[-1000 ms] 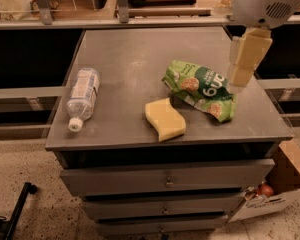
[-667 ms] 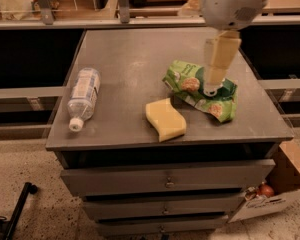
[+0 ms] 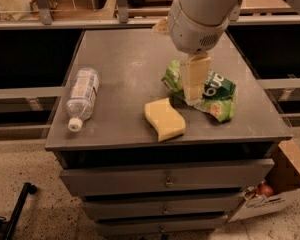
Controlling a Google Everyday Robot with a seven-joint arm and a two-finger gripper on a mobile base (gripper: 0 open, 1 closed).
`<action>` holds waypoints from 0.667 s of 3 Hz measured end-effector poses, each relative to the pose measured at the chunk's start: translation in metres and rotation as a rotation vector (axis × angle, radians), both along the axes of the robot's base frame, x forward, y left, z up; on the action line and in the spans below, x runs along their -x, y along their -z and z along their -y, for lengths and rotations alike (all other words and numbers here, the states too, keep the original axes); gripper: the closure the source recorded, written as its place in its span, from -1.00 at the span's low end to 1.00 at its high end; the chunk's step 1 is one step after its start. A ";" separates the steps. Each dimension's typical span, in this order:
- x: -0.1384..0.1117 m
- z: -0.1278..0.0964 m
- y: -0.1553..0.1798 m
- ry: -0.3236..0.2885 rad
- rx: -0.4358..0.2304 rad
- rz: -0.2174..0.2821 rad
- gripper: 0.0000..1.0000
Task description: Place blue plastic bottle upright
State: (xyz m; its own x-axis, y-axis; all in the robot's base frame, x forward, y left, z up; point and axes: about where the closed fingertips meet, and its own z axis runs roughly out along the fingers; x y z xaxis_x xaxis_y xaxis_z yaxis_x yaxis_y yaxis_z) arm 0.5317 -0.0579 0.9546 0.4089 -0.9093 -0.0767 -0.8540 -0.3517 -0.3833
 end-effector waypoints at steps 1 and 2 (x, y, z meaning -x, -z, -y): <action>0.000 0.000 0.000 0.000 -0.001 0.000 -1.00; -0.018 -0.022 0.007 -0.076 -0.018 0.011 -1.00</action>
Offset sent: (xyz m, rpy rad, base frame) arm 0.0476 0.0564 -0.0203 0.0467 -0.0244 0.1976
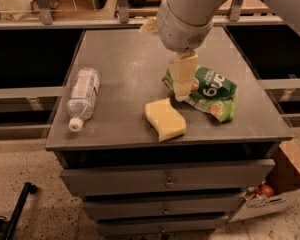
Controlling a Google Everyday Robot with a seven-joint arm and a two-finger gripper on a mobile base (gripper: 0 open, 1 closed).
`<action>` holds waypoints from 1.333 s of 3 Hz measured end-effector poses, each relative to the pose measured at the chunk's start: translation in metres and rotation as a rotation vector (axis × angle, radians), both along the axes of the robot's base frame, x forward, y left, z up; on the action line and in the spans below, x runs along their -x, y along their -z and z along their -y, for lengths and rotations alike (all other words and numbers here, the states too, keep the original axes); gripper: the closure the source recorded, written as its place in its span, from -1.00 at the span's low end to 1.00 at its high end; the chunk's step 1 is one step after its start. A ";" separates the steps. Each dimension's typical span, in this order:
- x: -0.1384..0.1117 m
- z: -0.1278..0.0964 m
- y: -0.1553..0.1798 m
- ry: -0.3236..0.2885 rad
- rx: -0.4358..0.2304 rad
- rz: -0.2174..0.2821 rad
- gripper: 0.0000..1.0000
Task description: Place blue plastic bottle upright
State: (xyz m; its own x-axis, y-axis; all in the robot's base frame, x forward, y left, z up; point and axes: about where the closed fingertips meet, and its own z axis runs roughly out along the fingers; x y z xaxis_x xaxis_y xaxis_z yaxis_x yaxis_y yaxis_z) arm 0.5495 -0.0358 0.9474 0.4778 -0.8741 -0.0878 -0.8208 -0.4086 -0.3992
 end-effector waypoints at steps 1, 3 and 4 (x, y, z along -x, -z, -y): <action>-0.023 -0.032 0.009 -0.124 -0.003 0.004 -1.00; -0.048 -0.091 0.017 -0.416 0.018 0.067 -1.00; -0.041 -0.124 0.030 -0.612 0.082 0.094 -1.00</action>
Offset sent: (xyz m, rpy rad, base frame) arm 0.0674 0.0951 -0.0194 -0.0263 -0.0586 0.4091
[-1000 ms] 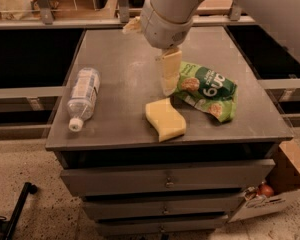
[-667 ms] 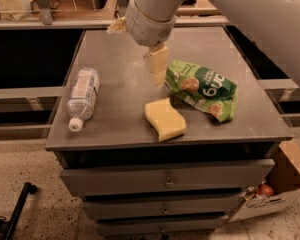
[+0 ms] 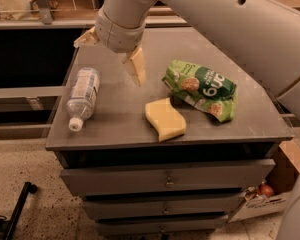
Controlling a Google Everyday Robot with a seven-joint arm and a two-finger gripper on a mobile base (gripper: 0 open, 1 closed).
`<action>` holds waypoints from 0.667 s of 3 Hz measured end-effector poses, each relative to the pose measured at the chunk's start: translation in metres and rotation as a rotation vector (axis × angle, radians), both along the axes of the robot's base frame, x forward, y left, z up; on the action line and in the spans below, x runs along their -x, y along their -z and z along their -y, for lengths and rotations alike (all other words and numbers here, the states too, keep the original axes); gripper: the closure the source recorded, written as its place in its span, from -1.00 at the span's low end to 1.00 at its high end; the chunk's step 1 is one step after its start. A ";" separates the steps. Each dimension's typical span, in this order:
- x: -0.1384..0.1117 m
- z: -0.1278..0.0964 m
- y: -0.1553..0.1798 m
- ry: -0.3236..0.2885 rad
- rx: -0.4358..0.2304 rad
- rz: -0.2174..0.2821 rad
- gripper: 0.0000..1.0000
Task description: Place blue plastic bottle upright
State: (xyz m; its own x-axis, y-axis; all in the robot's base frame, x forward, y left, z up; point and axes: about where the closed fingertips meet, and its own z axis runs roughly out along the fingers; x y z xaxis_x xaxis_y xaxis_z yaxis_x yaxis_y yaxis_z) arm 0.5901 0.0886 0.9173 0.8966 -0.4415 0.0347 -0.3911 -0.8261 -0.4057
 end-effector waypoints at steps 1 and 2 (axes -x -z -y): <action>0.007 -0.028 0.015 -0.137 0.082 0.019 -1.00; 0.012 -0.050 0.032 -0.238 0.164 0.024 -1.00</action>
Offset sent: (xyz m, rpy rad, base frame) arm -0.0162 0.0747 -0.0487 -0.2665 -0.0307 0.3585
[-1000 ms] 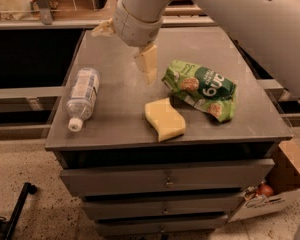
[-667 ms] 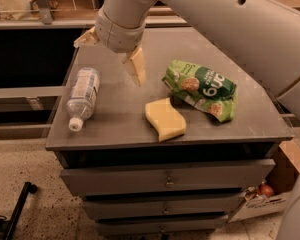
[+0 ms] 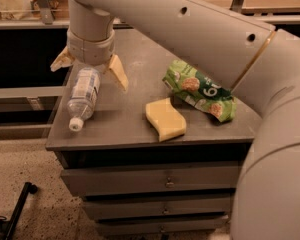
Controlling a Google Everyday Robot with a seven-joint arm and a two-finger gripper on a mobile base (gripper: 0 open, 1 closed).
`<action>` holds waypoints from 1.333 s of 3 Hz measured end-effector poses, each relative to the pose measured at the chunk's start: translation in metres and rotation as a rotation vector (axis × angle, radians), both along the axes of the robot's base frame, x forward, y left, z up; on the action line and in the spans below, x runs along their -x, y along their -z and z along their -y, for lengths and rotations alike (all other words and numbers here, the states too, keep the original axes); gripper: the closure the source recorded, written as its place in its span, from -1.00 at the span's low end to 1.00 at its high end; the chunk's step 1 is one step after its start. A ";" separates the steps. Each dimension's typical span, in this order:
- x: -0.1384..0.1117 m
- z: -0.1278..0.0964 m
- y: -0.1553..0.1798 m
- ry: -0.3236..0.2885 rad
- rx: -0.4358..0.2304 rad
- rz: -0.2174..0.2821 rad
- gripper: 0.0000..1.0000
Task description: Place blue plastic bottle upright
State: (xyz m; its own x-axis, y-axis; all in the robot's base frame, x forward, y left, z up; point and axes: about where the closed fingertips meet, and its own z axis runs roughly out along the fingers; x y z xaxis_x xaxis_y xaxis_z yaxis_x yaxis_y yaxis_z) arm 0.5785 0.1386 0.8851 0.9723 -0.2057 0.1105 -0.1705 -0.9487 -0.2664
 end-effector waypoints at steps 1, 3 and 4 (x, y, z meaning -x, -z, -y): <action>0.003 -0.015 0.012 -0.075 0.049 -0.006 -1.00; 0.012 -0.026 0.033 -0.181 0.150 -0.020 -1.00; 0.016 -0.026 0.042 -0.207 0.187 -0.029 -1.00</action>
Offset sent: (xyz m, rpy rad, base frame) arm -0.0154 0.0303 -0.0323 -0.1781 0.0196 0.2199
